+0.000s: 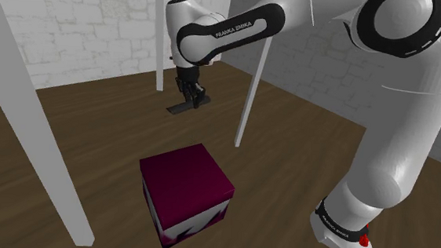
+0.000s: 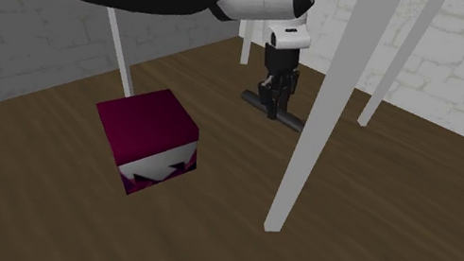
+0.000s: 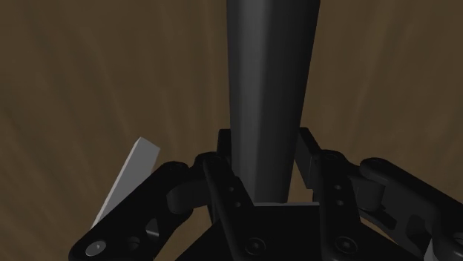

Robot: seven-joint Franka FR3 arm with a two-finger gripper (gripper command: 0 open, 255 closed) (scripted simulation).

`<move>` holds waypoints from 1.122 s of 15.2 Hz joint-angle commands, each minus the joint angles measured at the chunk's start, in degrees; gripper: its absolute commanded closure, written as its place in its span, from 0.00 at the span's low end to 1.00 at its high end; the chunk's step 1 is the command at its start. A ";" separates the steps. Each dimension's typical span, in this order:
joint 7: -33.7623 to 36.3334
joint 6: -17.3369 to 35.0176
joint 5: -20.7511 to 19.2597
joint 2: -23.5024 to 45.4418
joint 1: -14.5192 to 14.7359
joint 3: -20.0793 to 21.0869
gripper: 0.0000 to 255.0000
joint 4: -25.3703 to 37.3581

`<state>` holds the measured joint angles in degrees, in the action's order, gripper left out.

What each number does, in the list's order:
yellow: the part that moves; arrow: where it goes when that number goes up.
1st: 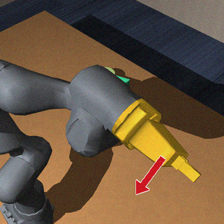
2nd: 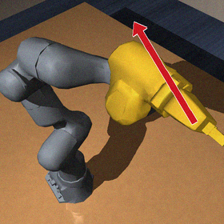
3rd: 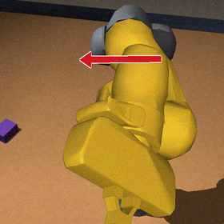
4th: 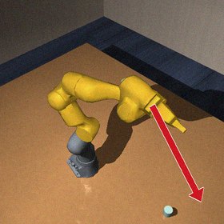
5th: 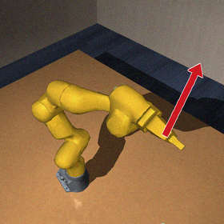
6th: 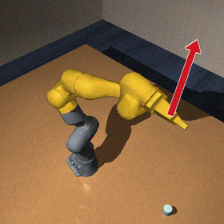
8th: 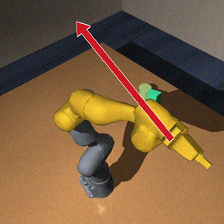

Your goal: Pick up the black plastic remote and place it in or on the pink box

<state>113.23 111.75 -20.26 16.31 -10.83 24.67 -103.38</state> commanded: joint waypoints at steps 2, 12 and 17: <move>-0.57 -2.00 0.60 -0.81 0.03 0.23 1.00 1.32; 0.47 -4.87 3.35 -6.33 0.87 1.90 1.00 -1.16; 4.40 -3.56 6.48 -12.45 2.89 4.37 1.00 -8.73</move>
<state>117.10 108.08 -14.52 5.26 -8.23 28.62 -110.66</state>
